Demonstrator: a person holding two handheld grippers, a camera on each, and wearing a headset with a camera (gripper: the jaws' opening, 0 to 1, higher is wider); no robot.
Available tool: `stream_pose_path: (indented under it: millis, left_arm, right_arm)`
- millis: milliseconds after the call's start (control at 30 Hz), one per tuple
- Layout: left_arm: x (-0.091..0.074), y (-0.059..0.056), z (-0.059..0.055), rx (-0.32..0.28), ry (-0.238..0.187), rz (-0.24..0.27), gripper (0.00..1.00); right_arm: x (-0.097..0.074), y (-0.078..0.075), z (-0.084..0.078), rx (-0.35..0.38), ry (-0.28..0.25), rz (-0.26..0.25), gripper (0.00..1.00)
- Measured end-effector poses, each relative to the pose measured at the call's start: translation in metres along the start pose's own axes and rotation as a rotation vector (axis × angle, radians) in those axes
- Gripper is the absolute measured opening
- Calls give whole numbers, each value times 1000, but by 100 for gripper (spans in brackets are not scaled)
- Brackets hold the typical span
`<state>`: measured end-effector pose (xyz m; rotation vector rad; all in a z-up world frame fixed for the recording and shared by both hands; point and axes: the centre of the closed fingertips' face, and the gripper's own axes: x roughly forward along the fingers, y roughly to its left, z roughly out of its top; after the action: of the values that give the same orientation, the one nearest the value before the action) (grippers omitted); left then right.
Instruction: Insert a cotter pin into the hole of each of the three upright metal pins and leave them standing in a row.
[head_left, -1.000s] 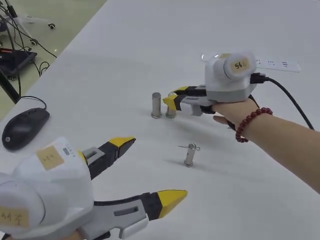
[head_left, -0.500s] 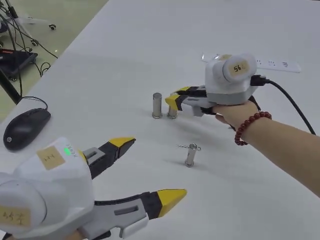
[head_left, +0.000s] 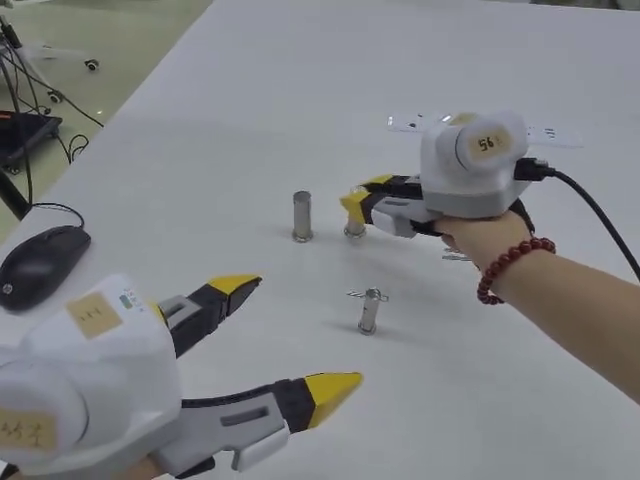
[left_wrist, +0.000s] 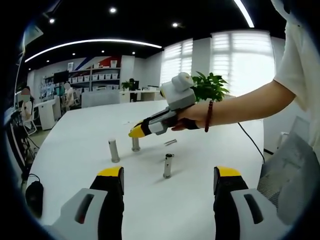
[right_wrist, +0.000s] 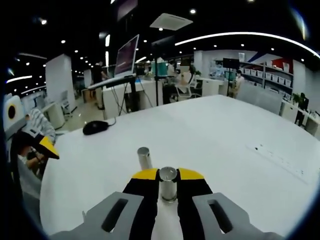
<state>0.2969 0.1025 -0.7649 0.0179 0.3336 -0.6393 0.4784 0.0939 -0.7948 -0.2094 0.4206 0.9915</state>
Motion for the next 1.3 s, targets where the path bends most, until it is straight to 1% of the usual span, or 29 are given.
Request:
stream_pose_path:
  millis: [67,233,400,500,567,633,700,733,867,967,1033,1133,1300]
  left_arm:
    - [0,-1,1,0,-3,0,73]
    - [1,-3,3,7,-3,0,72]
    - [0,-6,5,13,-6,0,72]
    - [-1,-7,5,16,-9,-4,72]
    - [-1,-9,6,20,-8,-6,72]
    - [-2,-10,6,23,-8,-7,72]
    - [-3,-11,7,21,-12,-5,72]
    - [-3,-11,8,22,-12,-4,72]
    - [-6,-13,9,25,-12,-1,71]
    - [-7,-16,9,37,-8,-9,71]
    - [-7,-18,9,42,-6,-12,71]
    - [-8,-22,10,52,-7,-19,70]
    - [-10,-24,13,58,-9,-21,70]
  right_arm:
    - [-6,-3,0,6,-2,-19,13]
    - [-24,-11,-3,27,-9,-85,13]
    - [-42,-11,-6,51,-13,-137,13]
    - [-53,-9,-9,69,-11,-169,13]
    - [-59,-8,-11,74,-7,-179,13]
    - [-64,-8,-13,97,-9,-189,13]
    - [-70,-5,-15,97,-9,-201,13]
    - [-70,-6,-15,98,-9,-205,13]
    - [-82,-4,-16,122,-20,-229,13]
    - [-90,0,-18,118,-18,-252,13]
    - [-95,2,-19,132,-22,-268,13]
    - [-103,6,-24,113,-9,-297,13]
    - [-115,9,-32,143,-5,-327,13]
